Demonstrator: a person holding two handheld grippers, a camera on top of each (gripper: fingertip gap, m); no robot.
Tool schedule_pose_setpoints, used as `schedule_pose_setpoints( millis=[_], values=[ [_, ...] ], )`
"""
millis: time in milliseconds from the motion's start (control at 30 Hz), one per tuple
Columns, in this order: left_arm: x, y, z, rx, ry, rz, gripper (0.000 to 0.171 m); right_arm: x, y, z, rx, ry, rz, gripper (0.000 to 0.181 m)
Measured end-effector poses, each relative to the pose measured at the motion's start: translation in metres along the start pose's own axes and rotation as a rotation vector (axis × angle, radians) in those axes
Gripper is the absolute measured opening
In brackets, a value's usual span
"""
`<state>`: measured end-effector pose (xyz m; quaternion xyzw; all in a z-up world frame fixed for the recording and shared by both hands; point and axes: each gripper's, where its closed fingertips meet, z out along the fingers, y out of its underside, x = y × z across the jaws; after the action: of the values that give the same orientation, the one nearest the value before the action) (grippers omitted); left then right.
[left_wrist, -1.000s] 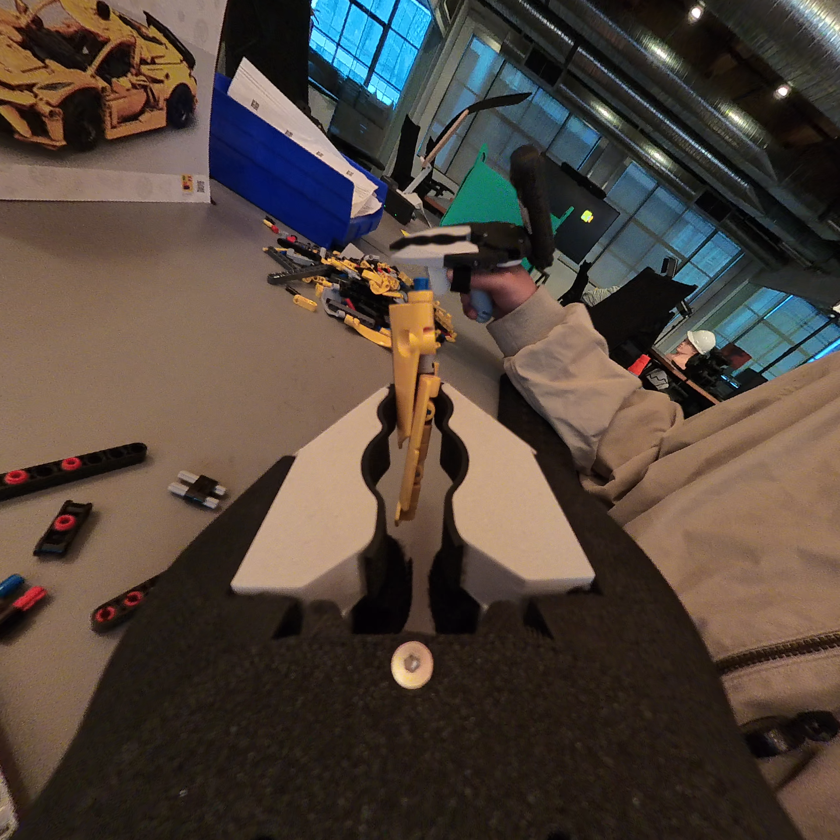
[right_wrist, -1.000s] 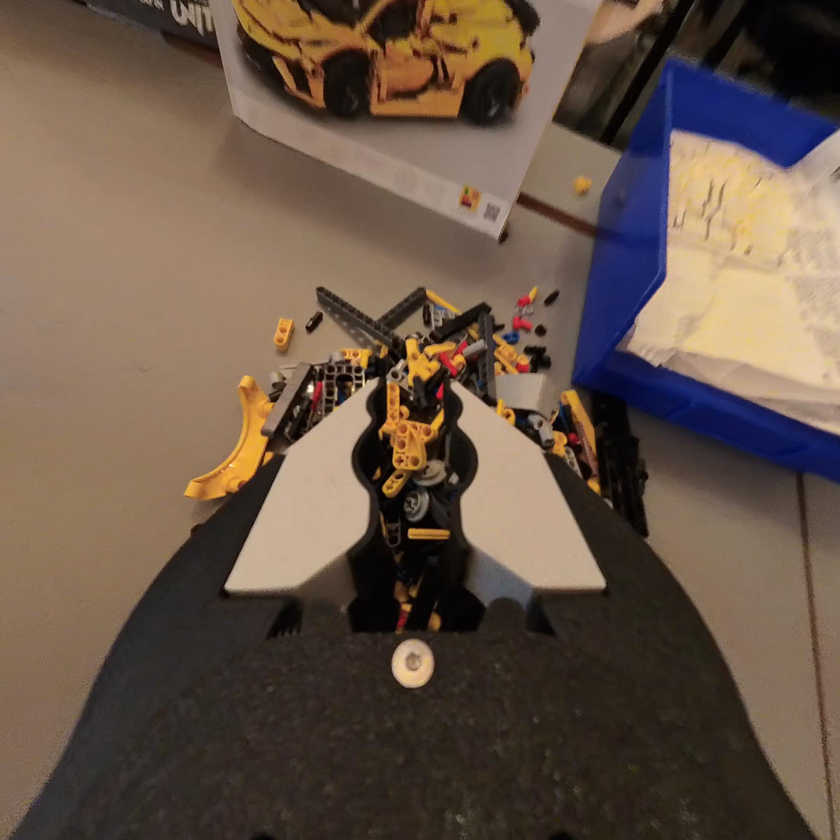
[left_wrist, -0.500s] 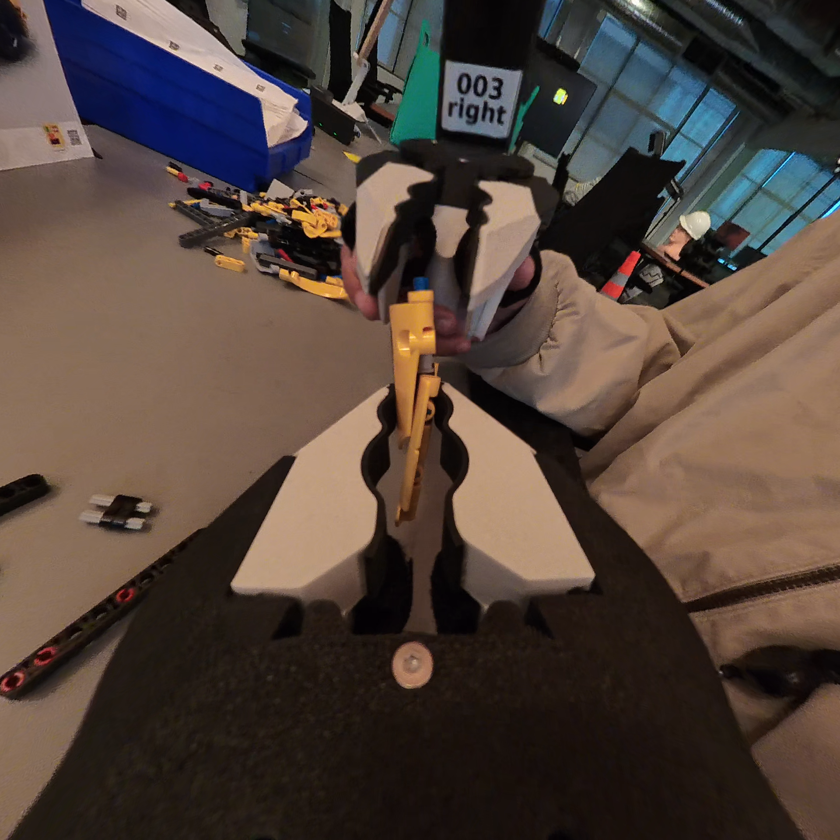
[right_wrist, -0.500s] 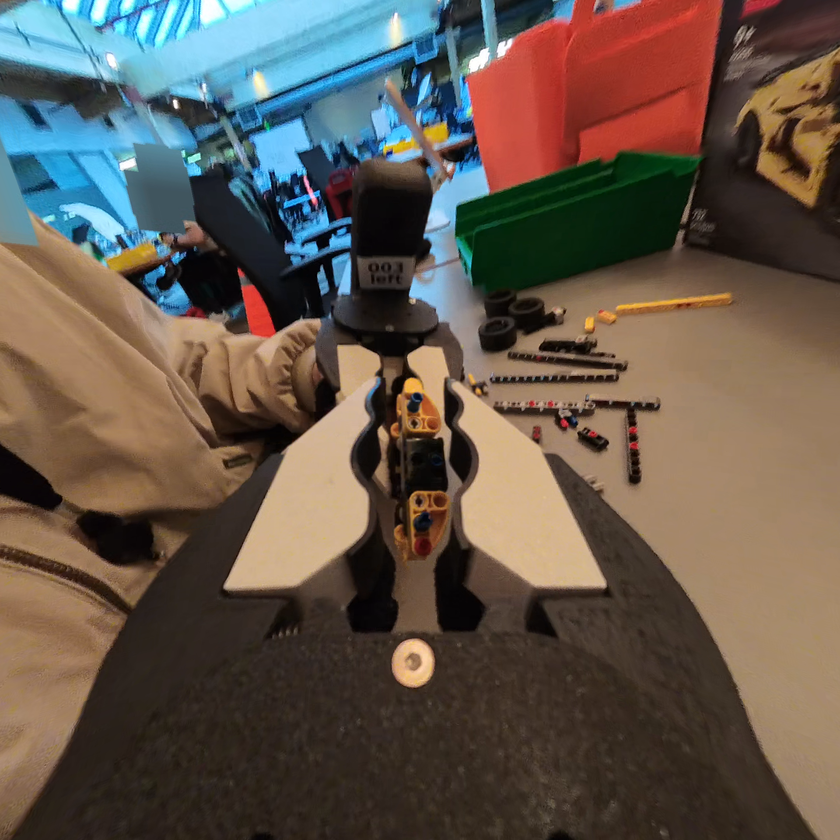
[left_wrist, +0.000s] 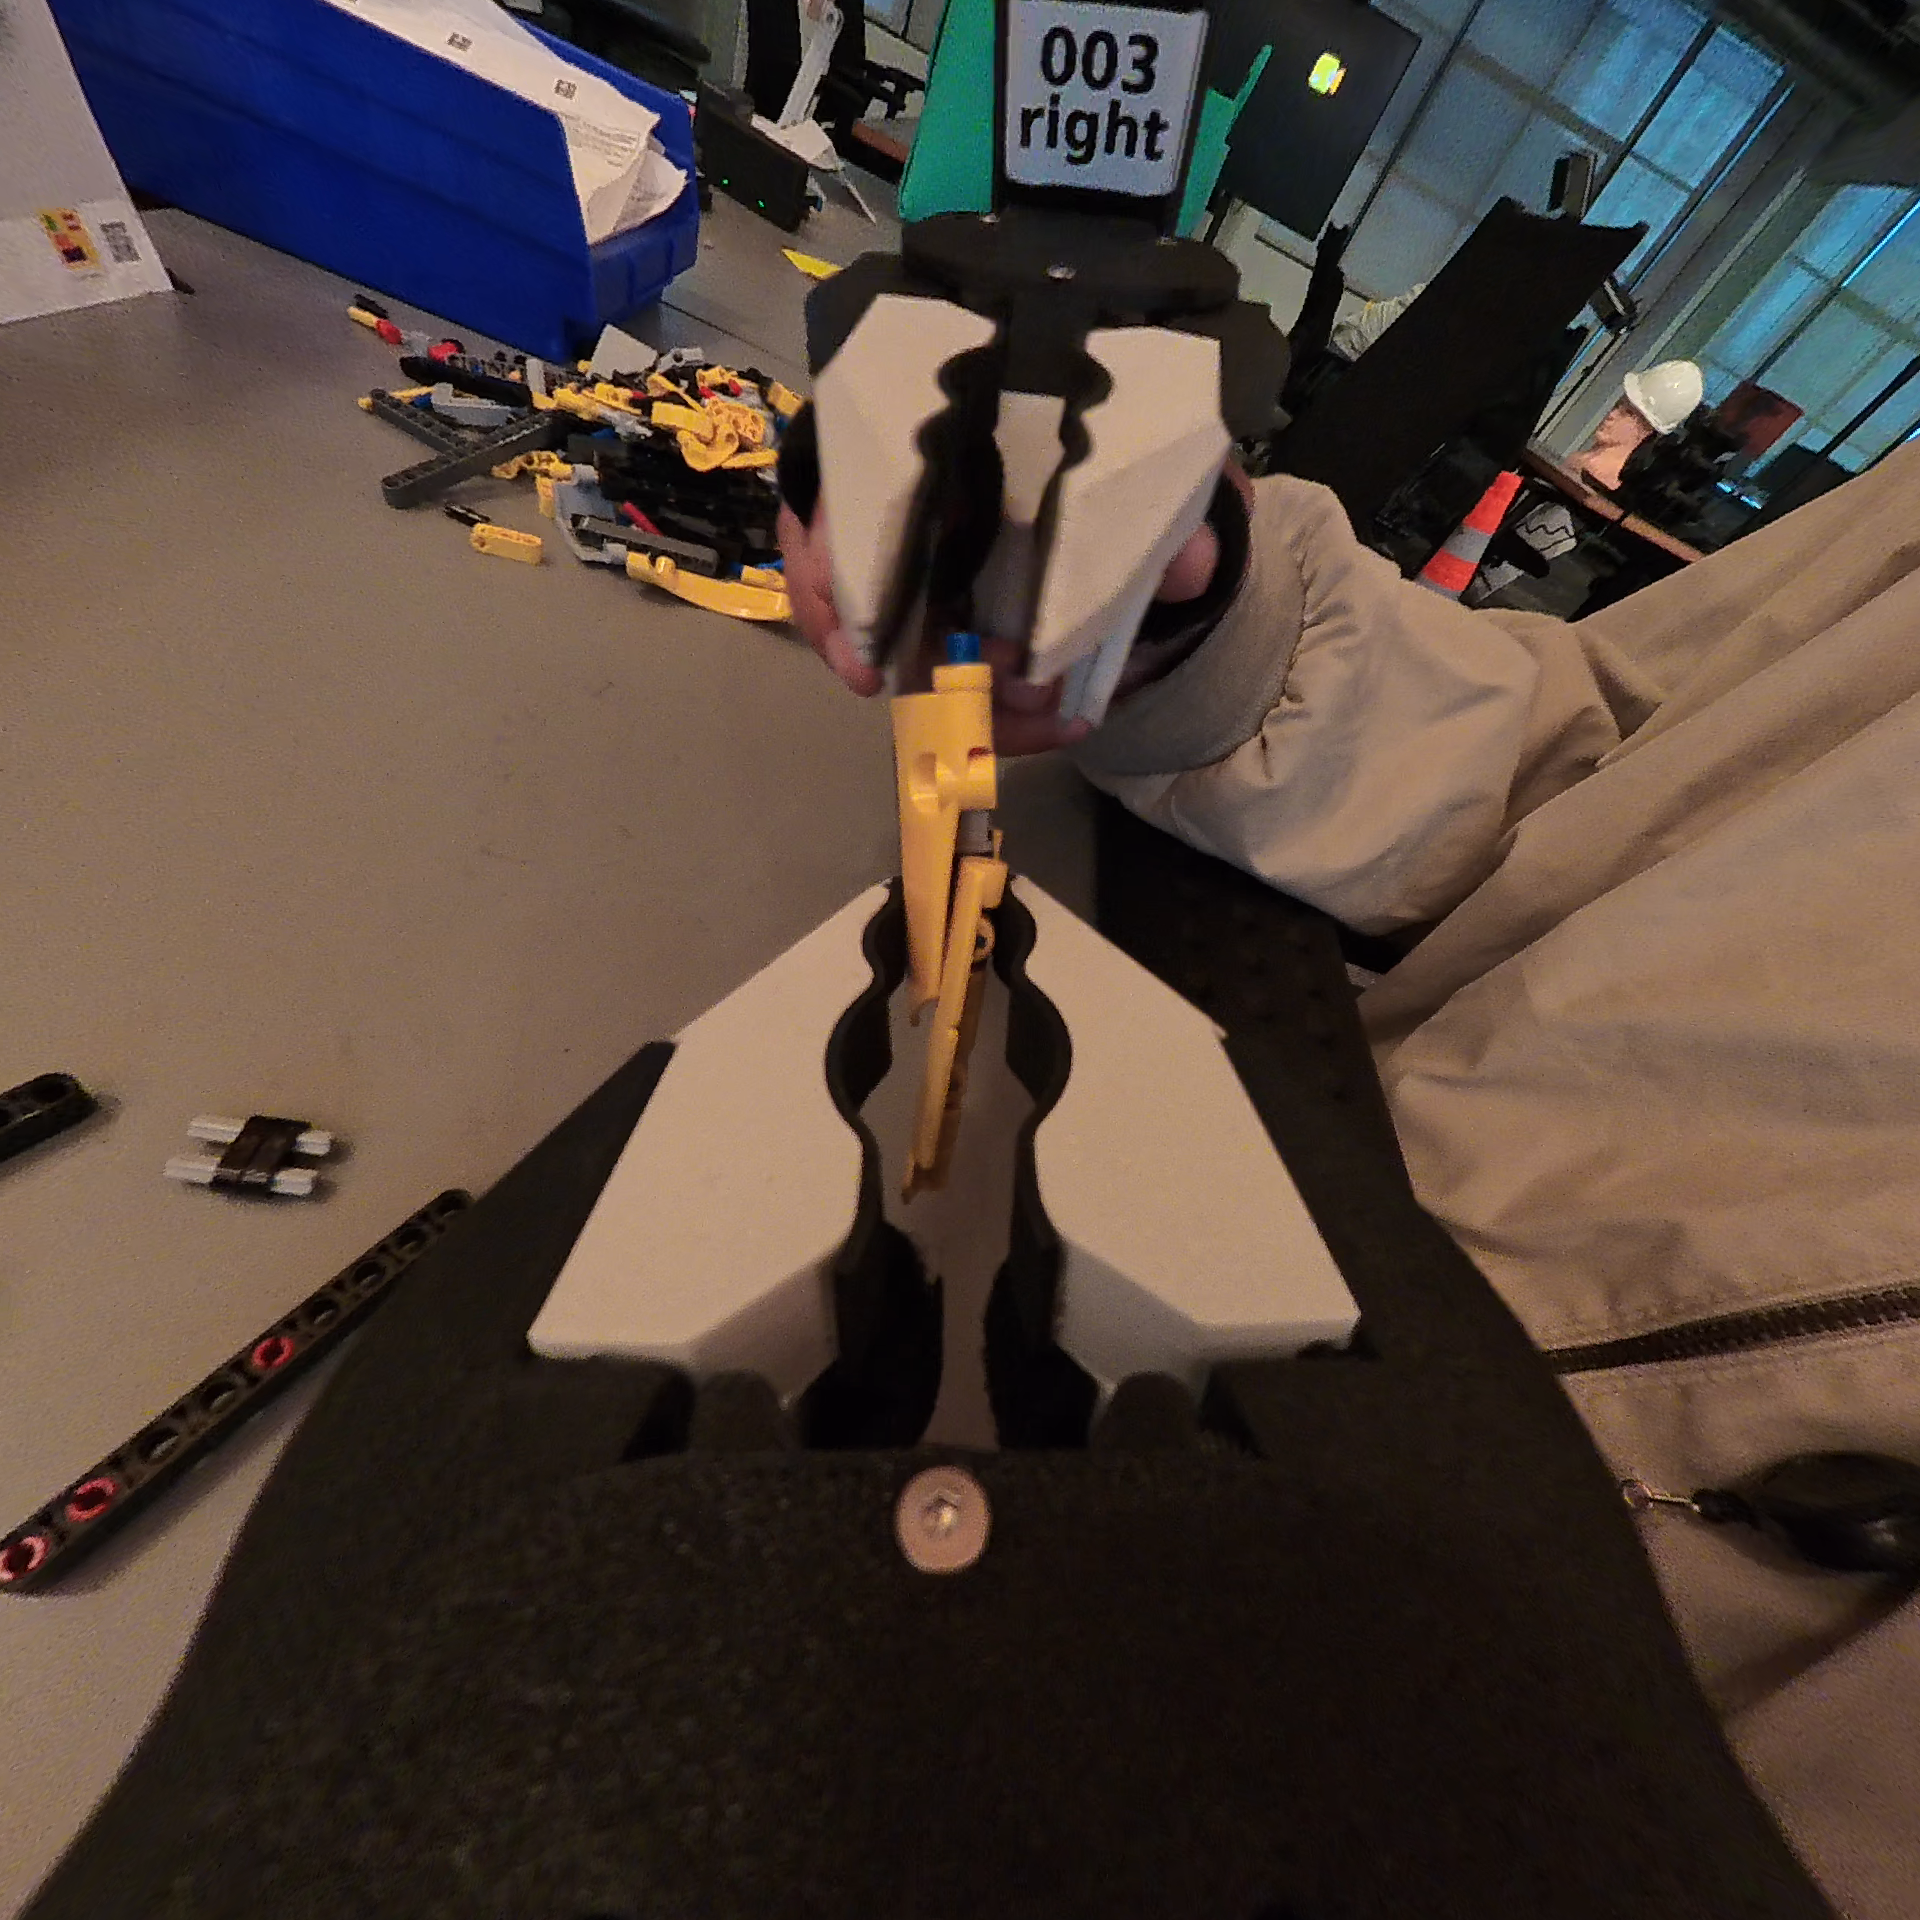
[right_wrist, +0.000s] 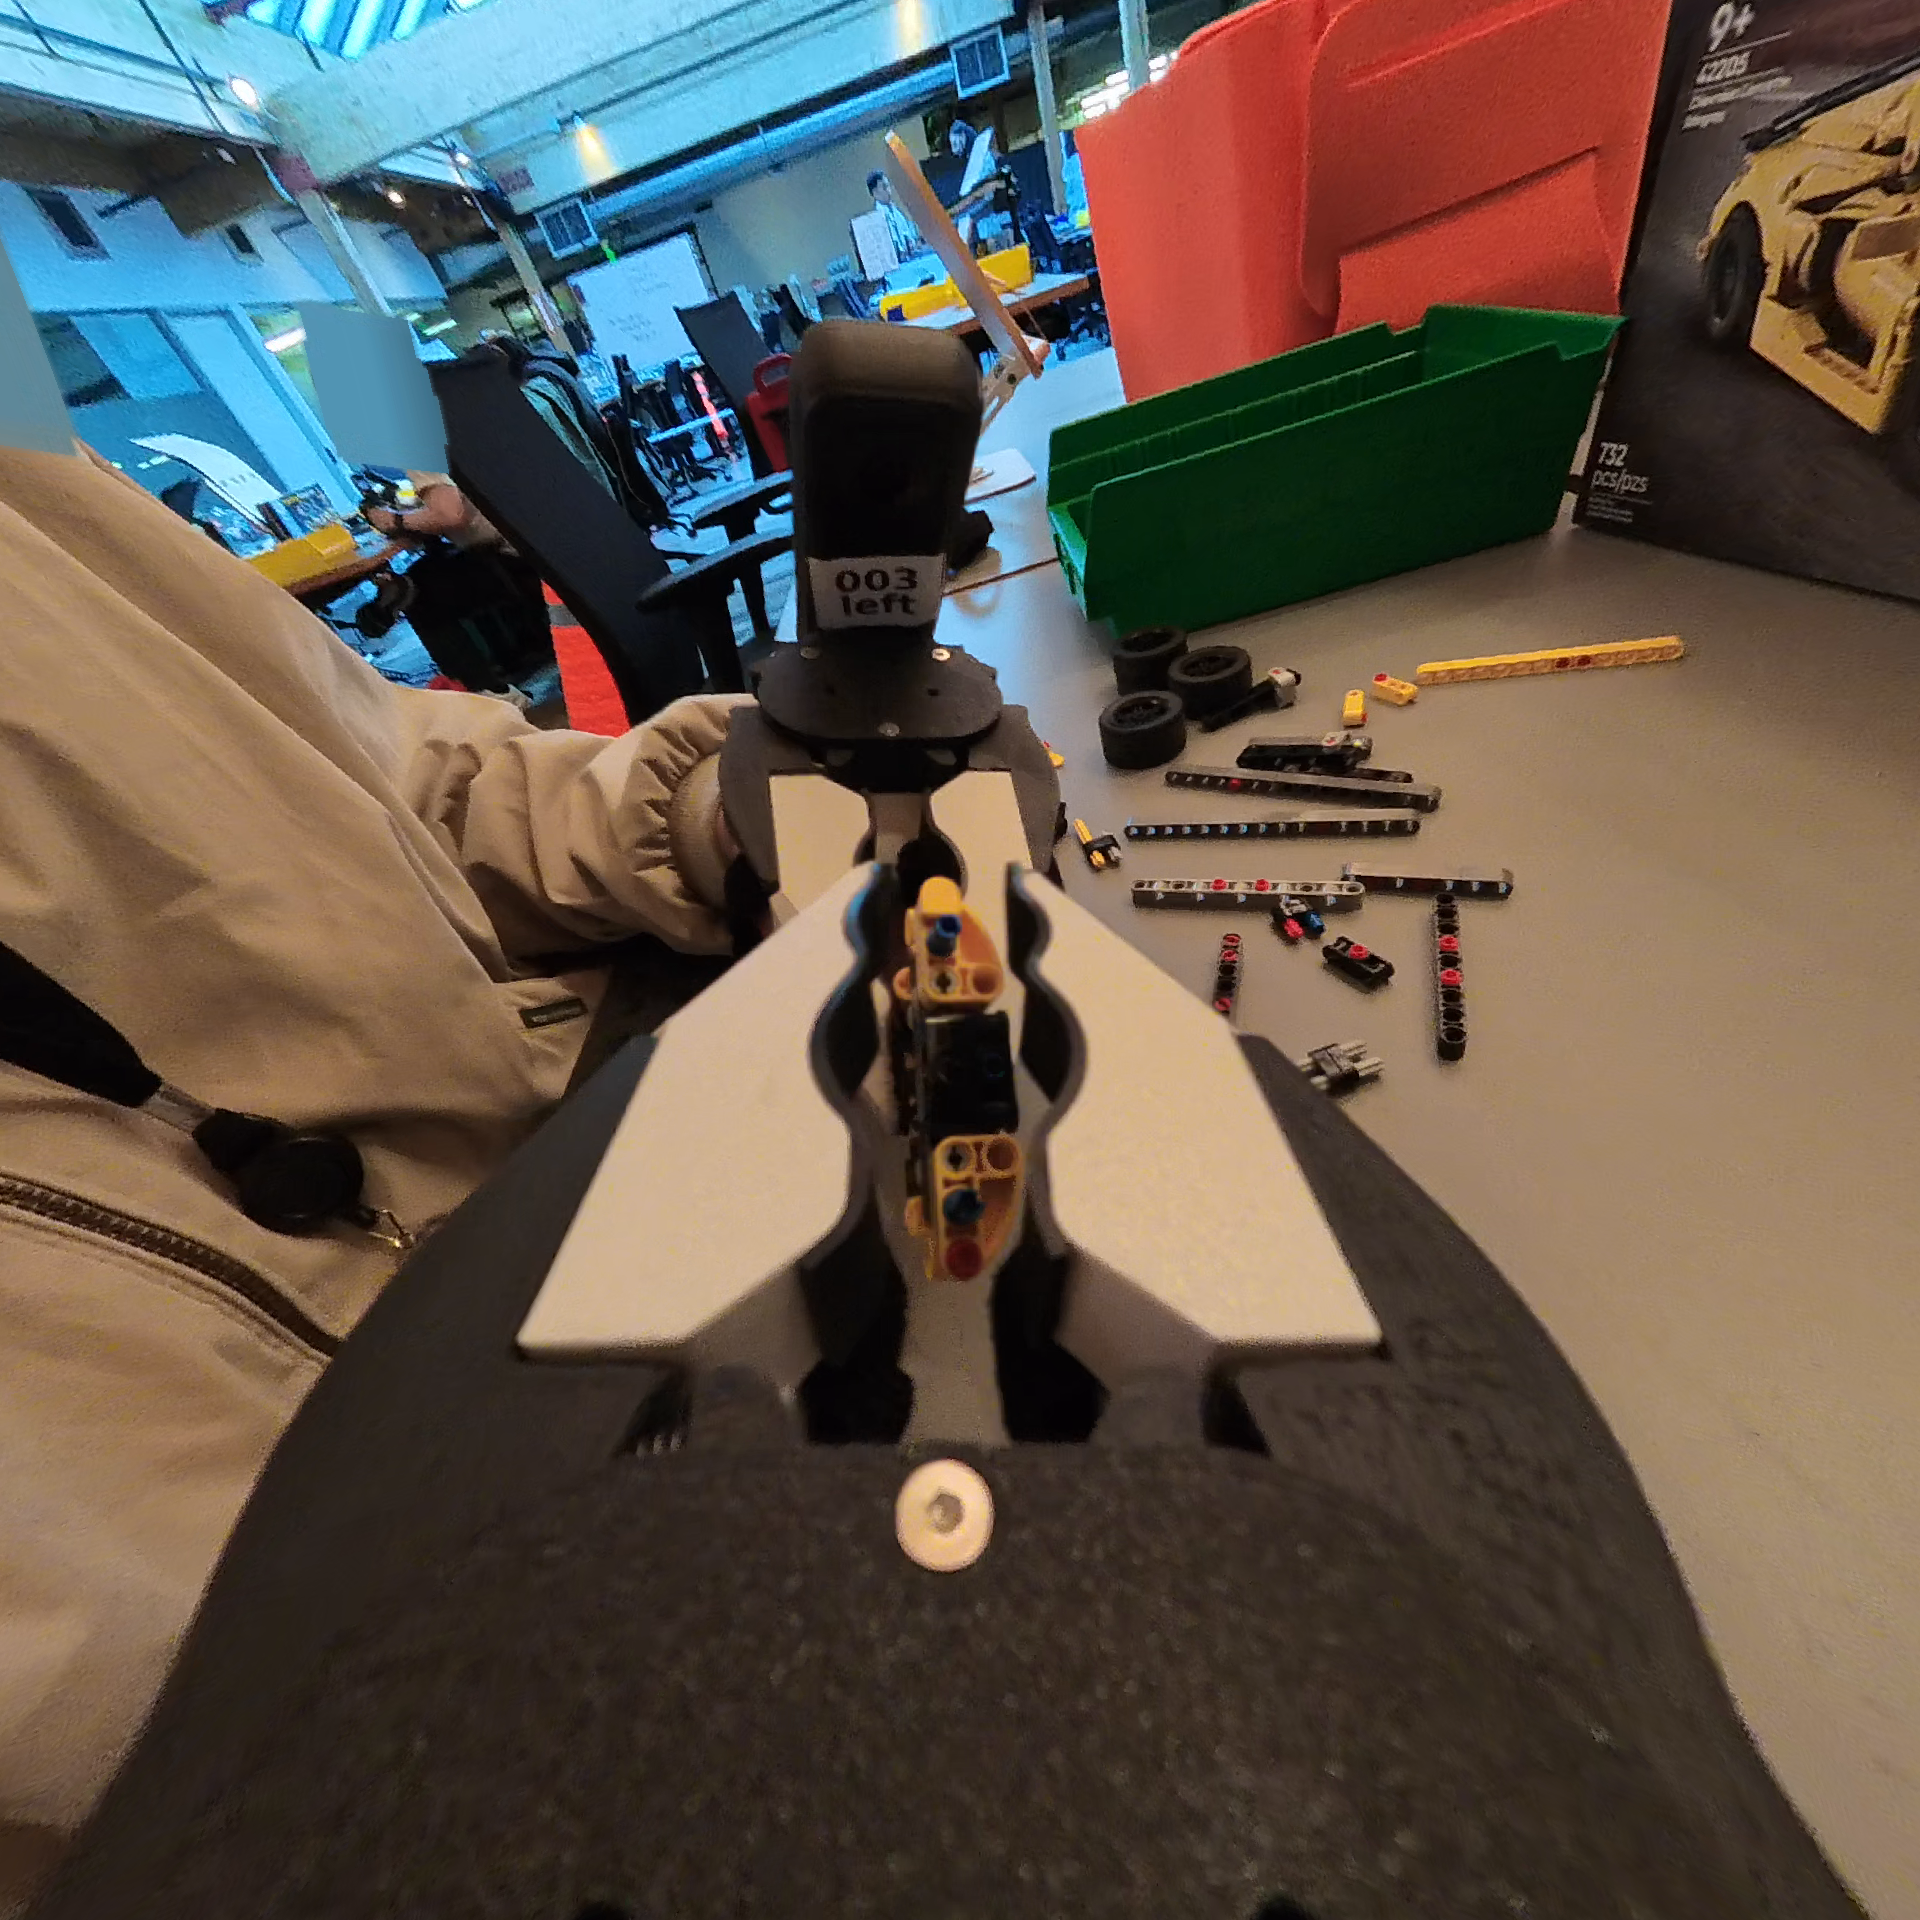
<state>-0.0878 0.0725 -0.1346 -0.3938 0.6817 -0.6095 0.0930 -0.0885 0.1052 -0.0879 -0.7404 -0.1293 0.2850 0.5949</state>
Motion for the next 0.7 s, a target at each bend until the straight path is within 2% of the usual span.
schedule_pose_setpoints(
  millis=[133, 300, 400, 500, 700],
  values=[
    [0.001, 0.001, 0.0, -0.003, 0.007, 0.001, 0.016, -0.002, 0.005, 0.002, -0.04, -0.004, -0.009, 0.01],
    [0.003, -0.004, -0.002, 0.027, 0.018, 0.006, 0.016, -0.005, -0.001, -0.002, 0.015, -0.048, 0.039, 0.007],
    [0.003, -0.013, -0.007, 0.077, -0.01, 0.063, 0.016, -0.006, -0.007, -0.009, 0.074, -0.1, 0.112, 0.006],
    [0.004, -0.027, -0.018, 0.166, 0.019, 0.017, 0.016, -0.003, -0.012, -0.018, 0.125, -0.107, 0.119, 0.005],
    [0.005, -0.036, -0.025, 0.223, 0.063, -0.052, 0.015, -0.004, -0.007, -0.022, 0.106, -0.123, 0.101, 0.005]
  ],
)
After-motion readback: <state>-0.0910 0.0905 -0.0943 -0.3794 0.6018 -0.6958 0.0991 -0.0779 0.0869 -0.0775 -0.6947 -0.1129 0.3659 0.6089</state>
